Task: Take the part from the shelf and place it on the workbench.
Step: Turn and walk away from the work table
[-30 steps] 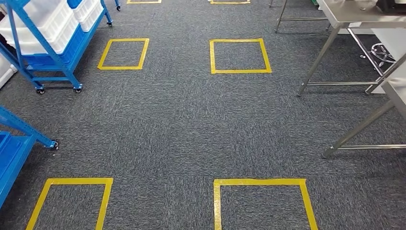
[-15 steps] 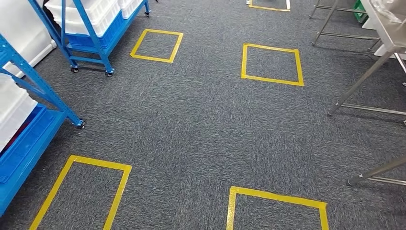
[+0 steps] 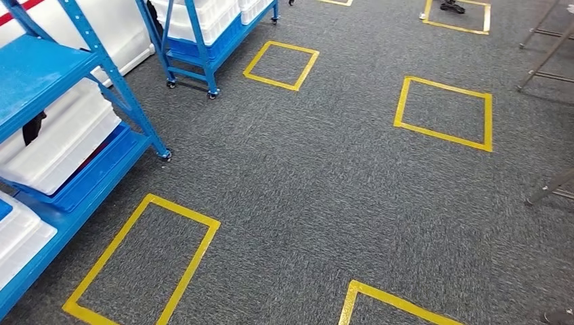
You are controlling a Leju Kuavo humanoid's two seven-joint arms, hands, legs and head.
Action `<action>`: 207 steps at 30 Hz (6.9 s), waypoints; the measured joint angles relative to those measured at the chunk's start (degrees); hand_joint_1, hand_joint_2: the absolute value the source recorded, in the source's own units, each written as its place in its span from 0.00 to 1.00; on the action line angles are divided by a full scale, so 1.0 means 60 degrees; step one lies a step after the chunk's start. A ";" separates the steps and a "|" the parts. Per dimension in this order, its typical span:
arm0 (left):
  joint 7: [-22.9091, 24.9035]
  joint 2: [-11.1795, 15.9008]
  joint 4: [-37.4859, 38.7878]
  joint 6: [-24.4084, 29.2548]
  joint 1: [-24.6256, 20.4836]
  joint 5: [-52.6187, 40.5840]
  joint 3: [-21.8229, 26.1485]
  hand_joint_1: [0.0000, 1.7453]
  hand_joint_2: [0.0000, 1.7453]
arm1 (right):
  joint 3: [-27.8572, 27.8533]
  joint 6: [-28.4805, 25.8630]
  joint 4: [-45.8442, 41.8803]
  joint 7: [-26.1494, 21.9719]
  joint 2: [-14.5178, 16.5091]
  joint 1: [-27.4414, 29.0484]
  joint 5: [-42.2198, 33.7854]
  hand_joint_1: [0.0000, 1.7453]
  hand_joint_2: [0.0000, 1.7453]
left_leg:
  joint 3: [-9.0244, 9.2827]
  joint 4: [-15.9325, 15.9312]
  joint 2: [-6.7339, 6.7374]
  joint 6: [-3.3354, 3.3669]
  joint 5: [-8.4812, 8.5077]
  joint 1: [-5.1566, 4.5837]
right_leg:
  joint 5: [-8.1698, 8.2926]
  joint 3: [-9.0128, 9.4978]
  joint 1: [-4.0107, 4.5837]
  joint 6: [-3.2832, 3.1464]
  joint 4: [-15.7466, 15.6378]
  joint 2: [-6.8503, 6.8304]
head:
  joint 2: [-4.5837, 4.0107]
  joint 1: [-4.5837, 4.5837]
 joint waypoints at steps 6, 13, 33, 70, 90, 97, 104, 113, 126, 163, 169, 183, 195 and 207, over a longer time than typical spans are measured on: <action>-0.0003 0.0024 0.0000 0.0012 -0.0005 0.0004 0.0005 0.00 0.00 | -0.0004 0.0006 0.0000 0.0000 0.0003 -0.0038 0.0000 0.00 0.00 | 0.1492 -0.2705 0.0710 0.0042 0.1191 0.0021 | -0.0213 0.0095 -0.0050 0.0273 0.0188 -0.0636 | 0.0000 0.0003; -0.0025 0.0039 0.0000 -0.0006 -0.0005 -0.0025 0.0007 0.00 0.00 | -0.0047 0.0024 0.0002 0.0000 0.0004 -0.0048 0.0000 0.00 0.00 | 0.1492 -0.2874 0.0082 0.0465 0.1364 0.0035 | -0.1335 -0.0596 -0.0174 0.0563 0.1914 0.0252 | 0.0000 0.0015; -0.0168 0.0022 0.0000 -0.0163 0.0054 0.0032 0.0097 0.00 0.00 | -0.0298 0.0031 0.0000 -0.0203 0.0008 0.0016 -0.0151 0.00 0.00 | 0.0127 -0.0577 0.0038 0.0140 0.0841 -0.0024 | -0.0731 0.0477 -0.0027 0.0041 0.0397 0.0209 | 0.0000 -0.0030; -0.0202 0.0032 -0.0004 -0.0086 0.0006 -0.0141 0.0126 0.00 0.00 | -0.0372 0.0197 0.0025 0.0046 0.0025 -0.0004 0.0337 0.00 0.00 | 0.1236 -0.2364 0.0582 0.0518 0.1108 -0.0294 | -0.0513 0.0017 0.0019 0.0240 0.0669 -0.0481 | 0.0000 0.0013; -0.0208 -0.0036 -0.0004 -0.0030 -0.0003 -0.0230 0.0157 0.00 0.00 | -0.0365 0.0258 0.0025 0.0157 -0.0026 0.0033 0.0494 0.00 0.00 | 0.0320 -0.0498 -0.0090 0.0007 0.0159 -0.0056 | -0.0250 -0.0232 -0.0236 0.0125 0.0634 0.0217 | 0.0000 -0.0078; -0.0214 -0.0039 -0.0004 -0.0032 0.0011 -0.0231 0.0157 0.00 0.00 | -0.0365 0.0271 0.0025 0.0159 -0.0021 0.0022 0.0503 0.00 0.00 | 0.1205 -0.2154 0.0709 0.0227 0.1129 -0.0155 | -0.0381 -0.0071 -0.0153 0.0217 0.0638 -0.0533 | 0.0000 -0.0073; -0.0237 -0.0072 -0.0004 -0.0038 0.0029 -0.0229 0.0168 0.00 0.00 | -0.0363 0.0289 0.0025 0.0191 -0.0026 -0.0023 0.0542 0.00 0.00 | 0.1475 -0.2753 0.0252 0.0545 0.1365 -0.0099 | -0.1012 -0.0276 -0.0192 0.0534 0.1442 0.0046 | 0.0000 -0.0033; -0.0230 -0.0097 -0.0004 -0.0169 0.0007 -0.0468 0.0151 0.00 0.00 | -0.0382 0.0265 0.0026 0.0212 -0.0030 0.0043 0.0413 0.00 0.00 | 0.1408 -0.2518 -0.0833 0.0382 0.1248 -0.0063 | -0.0146 -0.0320 -0.0273 0.0530 0.0793 0.0867 | 0.0000 -0.0017; -0.0245 -0.0031 -0.0004 -0.0340 0.0009 -0.0503 0.0145 0.00 0.00 | -0.0676 0.0312 0.0022 0.0163 0.0021 0.0043 0.0066 0.00 0.00 | 0.0537 -0.0902 0.0068 0.0198 0.0809 -0.0096 | -0.0327 -0.0067 -0.0139 0.0108 0.0601 0.0084 | 0.0000 -0.0115; -0.0231 -0.0031 -0.0005 -0.0330 0.0124 -0.0606 0.0164 0.00 0.00 | -0.0946 0.0318 -0.0035 0.0076 0.0118 0.0025 0.0209 0.00 0.00 | 0.1342 -0.2539 0.0290 0.0579 0.1204 -0.0230 | -0.0529 0.0374 -0.0144 0.0482 0.0750 -0.0061 | 0.0001 -0.0036; -0.0240 -0.0048 -0.0007 -0.0323 0.0031 -0.0611 0.0171 0.00 0.00 | -0.0952 0.0319 -0.0045 0.0035 0.0107 0.0037 0.0193 0.00 0.00 | 0.1826 -0.2740 0.0116 0.0713 0.1030 -0.0152 | -0.1466 -0.1240 -0.0190 0.0645 0.3113 0.0340 | 0.0001 0.0021; -0.0240 -0.0078 -0.0007 -0.0318 -0.0007 -0.0614 0.0182 0.00 0.00 | -0.1025 0.0320 -0.0062 0.0001 0.0091 0.0072 0.0193 0.00 0.00 | 0.0984 -0.0171 0.0049 0.0064 -0.0365 -0.0063 | -0.0098 -0.0323 -0.0209 0.0146 0.0630 0.0343 | 0.0000 -0.0047; -0.0230 -0.0078 -0.0007 -0.0319 0.0082 -0.0653 0.0186 0.00 0.00 | -0.1039 0.0425 -0.0060 -0.0023 0.0101 0.0049 0.0253 0.00 0.00 | 0.1406 -0.2608 0.0047 0.0743 0.1288 -0.0194 | -0.0738 0.0415 -0.0145 0.0542 0.1019 0.0349 | 0.0001 -0.0009; -0.0231 -0.0127 -0.0007 -0.0316 0.0063 -0.0702 0.0189 0.00 0.00 | -0.1090 0.0431 -0.0069 -0.0030 0.0056 0.0027 0.0291 0.00 0.00 | 0.2043 -0.2537 -0.0345 0.0463 0.0697 -0.0185 | 0.0014 -0.0528 -0.0181 0.0507 0.0642 0.0393 | 0.0001 0.0000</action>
